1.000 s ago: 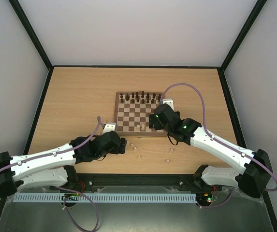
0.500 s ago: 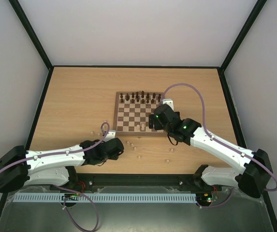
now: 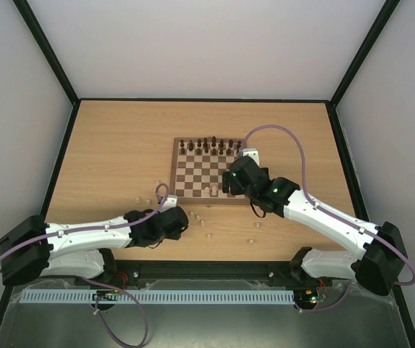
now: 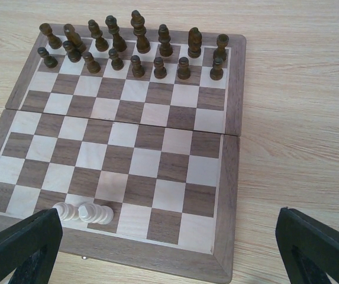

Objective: Set up the chess pieces on the board
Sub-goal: Pick up the chess piece at the center of the board.

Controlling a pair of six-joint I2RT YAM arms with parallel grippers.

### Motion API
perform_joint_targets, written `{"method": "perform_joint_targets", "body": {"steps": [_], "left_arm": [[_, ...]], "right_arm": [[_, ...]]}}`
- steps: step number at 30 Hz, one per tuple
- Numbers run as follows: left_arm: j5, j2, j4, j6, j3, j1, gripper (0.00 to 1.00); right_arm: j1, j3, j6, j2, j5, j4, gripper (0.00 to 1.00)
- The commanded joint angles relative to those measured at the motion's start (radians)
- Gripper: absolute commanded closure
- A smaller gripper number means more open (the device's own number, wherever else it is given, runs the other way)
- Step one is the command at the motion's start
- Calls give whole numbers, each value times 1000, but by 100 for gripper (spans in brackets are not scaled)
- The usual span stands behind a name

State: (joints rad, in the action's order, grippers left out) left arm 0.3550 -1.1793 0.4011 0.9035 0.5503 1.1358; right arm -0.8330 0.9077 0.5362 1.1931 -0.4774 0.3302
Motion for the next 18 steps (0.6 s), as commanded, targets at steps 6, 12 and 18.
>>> {"method": "perform_joint_targets", "body": {"steps": [6,12,18], "left_arm": [[-5,-21,-15,0,-25,6,47],[-11,-45,-39,-4,-33,5,56],[-11,-47,-47,-7,-32,5,67]], "right_arm": [[4,-9,7,14,-15,-6,0],[4,-9,7,11,-17,-6,1],[4,-9,7,11,-18,-5,1]]}}
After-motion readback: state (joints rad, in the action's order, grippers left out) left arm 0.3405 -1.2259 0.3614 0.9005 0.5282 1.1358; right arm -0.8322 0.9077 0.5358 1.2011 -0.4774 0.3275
